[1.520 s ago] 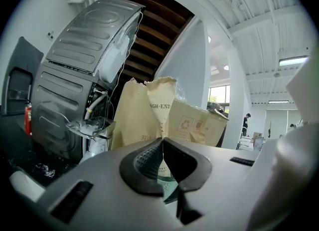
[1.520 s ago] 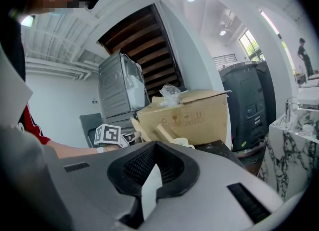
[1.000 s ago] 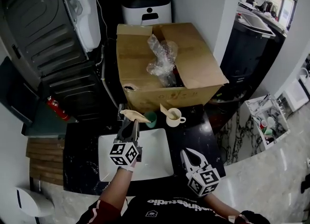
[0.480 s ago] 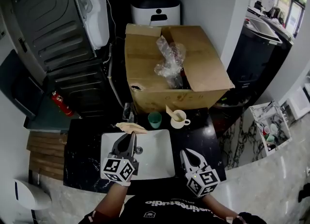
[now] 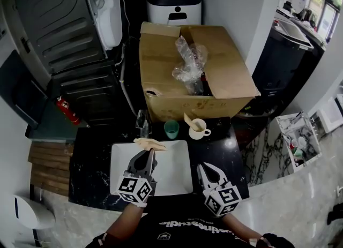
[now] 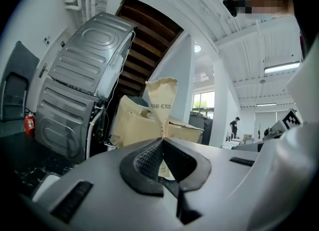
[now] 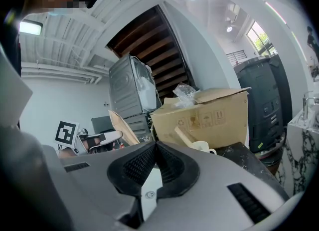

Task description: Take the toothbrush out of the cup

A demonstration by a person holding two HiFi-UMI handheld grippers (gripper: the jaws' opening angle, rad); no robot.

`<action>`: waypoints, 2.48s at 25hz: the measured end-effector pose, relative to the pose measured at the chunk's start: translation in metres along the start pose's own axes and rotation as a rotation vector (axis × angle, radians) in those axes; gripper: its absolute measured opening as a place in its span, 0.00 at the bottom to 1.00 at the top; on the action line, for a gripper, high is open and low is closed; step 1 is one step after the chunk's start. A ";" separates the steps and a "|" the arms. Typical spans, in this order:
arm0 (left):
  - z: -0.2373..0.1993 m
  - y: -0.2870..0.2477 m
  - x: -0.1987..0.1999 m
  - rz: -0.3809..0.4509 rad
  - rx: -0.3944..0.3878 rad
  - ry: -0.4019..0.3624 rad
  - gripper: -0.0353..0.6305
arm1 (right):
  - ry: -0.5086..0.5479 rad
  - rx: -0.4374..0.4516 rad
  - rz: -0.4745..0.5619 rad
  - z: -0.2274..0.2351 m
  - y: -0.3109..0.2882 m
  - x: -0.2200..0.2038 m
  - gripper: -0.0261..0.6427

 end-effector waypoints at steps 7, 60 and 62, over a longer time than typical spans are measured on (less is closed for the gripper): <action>0.000 0.000 -0.006 -0.016 -0.002 0.019 0.08 | 0.026 -0.007 0.017 0.000 0.000 0.003 0.10; -0.045 0.029 -0.020 -0.071 0.210 0.049 0.08 | 0.295 -0.130 -0.262 0.138 -0.184 -0.030 0.28; -0.045 0.030 -0.021 -0.075 0.215 0.050 0.08 | 0.294 -0.140 -0.279 0.141 -0.187 -0.033 0.28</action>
Point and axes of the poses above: the fingertips, and each gripper's own axes: y backward along the fingers, z to its right, x out of its top, the point moved 6 cm from there along y, backward along the fingers, and after that the axes turned 11 degrees about x, right-handed, at the moved point
